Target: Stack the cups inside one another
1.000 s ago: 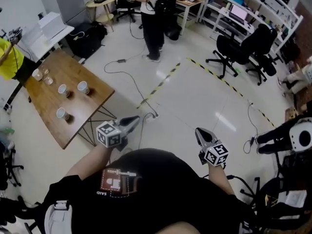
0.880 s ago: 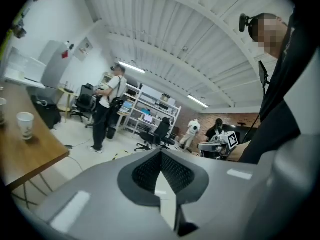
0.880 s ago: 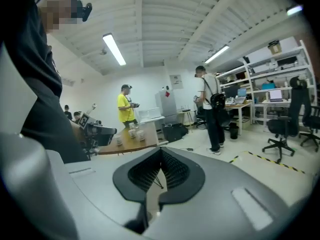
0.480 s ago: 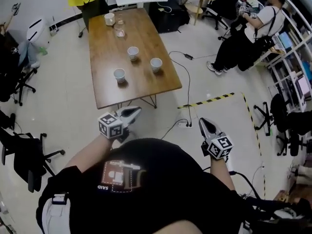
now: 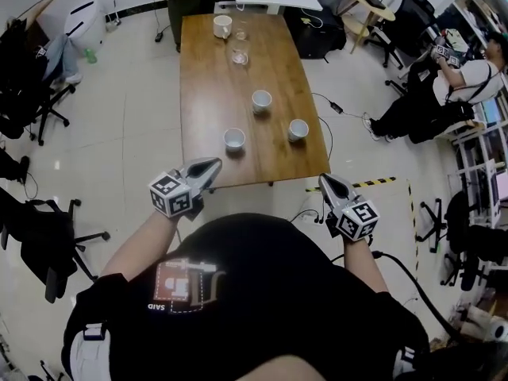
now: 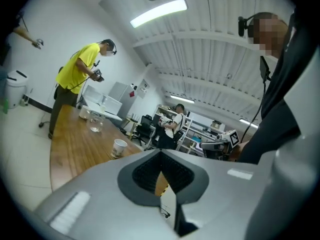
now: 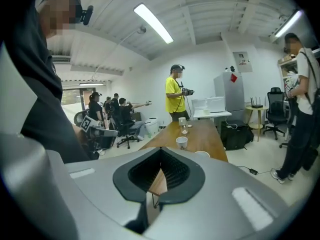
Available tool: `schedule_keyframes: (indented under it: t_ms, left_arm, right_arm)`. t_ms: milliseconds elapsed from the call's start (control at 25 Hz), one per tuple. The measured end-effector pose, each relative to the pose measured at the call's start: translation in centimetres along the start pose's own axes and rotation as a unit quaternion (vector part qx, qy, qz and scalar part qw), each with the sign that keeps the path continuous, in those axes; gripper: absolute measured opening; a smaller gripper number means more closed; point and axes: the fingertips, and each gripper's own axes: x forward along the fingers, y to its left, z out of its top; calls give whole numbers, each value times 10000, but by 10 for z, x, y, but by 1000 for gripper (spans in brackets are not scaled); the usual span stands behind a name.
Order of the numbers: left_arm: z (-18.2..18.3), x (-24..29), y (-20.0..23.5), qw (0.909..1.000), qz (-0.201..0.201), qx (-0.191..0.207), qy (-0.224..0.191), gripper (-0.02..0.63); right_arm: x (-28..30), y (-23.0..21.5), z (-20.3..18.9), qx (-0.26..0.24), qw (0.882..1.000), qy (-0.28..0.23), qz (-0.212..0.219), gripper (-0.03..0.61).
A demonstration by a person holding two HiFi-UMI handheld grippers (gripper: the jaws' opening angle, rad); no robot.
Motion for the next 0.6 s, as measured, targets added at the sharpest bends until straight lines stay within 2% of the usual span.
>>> schedule_keyframes:
  t_ms: [160, 320, 440, 600]
  left_arm:
    - [1, -4, 20, 9991, 420, -73, -67, 2]
    - [1, -9, 31, 9945, 1040, -33, -77, 2]
    - [9, 8, 34, 9887, 1479, 2, -228, 2]
    - [22, 43, 29, 9807, 1872, -126, -544, 2]
  right_arm:
    - [39, -24, 5, -117, 9993, 179, 320, 14]
    - [82, -42, 12, -279, 9945, 266, 979, 14]
    - [101, -68, 18, -419, 9892, 302, 1373, 15]
    - [113, -101, 28, -640, 9792, 432, 1875, 15]
